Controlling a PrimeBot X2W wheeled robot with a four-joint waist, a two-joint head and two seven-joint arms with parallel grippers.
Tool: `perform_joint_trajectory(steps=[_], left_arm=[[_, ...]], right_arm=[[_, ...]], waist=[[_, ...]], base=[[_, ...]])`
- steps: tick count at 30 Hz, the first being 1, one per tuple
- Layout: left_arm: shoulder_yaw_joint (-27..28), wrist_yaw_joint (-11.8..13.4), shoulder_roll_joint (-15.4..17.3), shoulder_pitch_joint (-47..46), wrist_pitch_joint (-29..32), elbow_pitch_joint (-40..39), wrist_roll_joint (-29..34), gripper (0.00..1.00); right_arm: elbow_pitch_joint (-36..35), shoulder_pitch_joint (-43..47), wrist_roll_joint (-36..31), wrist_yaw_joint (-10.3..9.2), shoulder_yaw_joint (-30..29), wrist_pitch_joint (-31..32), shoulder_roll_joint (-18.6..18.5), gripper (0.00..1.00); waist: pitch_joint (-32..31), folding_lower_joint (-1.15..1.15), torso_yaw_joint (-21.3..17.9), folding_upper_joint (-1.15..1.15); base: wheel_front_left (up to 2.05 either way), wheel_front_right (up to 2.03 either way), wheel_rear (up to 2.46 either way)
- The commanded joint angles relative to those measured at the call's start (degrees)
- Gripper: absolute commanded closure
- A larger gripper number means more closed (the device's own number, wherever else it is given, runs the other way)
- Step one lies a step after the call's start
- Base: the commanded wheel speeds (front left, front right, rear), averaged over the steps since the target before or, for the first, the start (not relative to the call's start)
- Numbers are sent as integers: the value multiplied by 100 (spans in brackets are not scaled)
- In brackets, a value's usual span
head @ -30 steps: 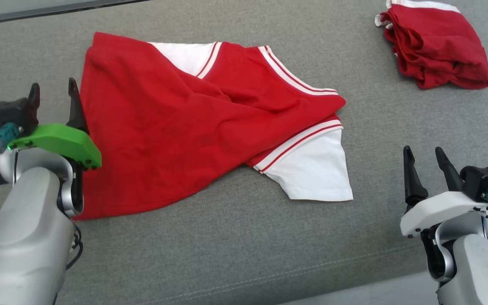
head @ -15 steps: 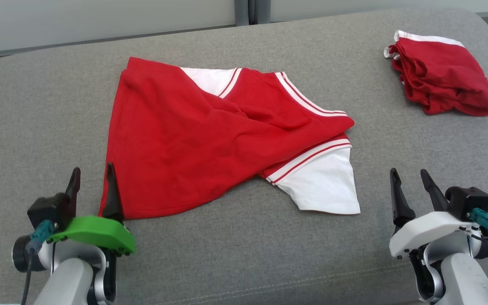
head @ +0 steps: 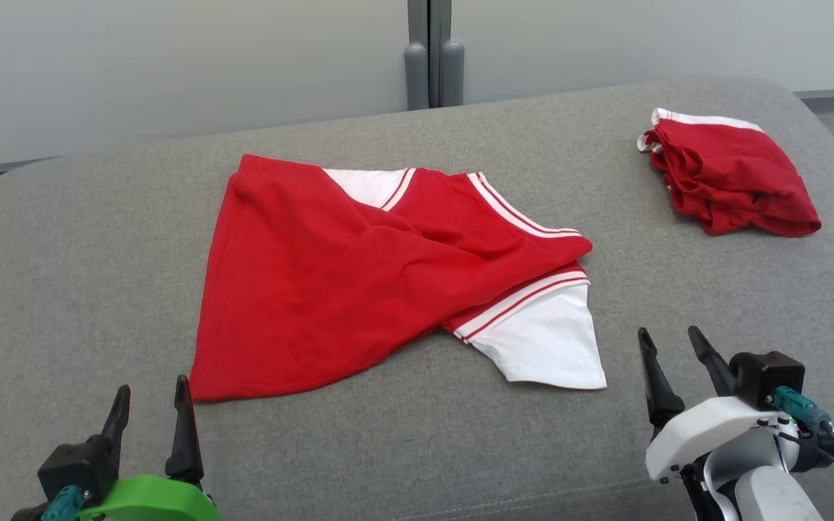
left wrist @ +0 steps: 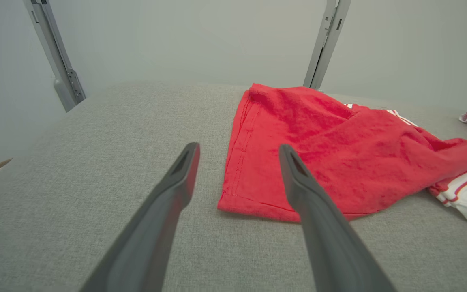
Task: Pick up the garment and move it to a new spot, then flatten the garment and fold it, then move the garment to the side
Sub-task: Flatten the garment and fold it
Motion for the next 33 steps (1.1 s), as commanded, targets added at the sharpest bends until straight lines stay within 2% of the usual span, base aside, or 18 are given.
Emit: perform_joint_trajectory(steps=[1,13,33], left_arm=[[72,37,-9,150,-21,-74,-31,0],[276,161,-179,739,-54,-651,43,0],[142,211,-142,739,115,-834,72,0]], right_arm=[[-74,88,-46,-7,39,43,-44,0],[-450,192,38,-7,427,320,-99,0],[-384,24,60,-7,357,318,-39,0]], waist=[[-176,0,-12,0],[-384,0,6,0],[-355,0,73,0]], base=[[0,0,0],[0,0,0],[0,0,0]])
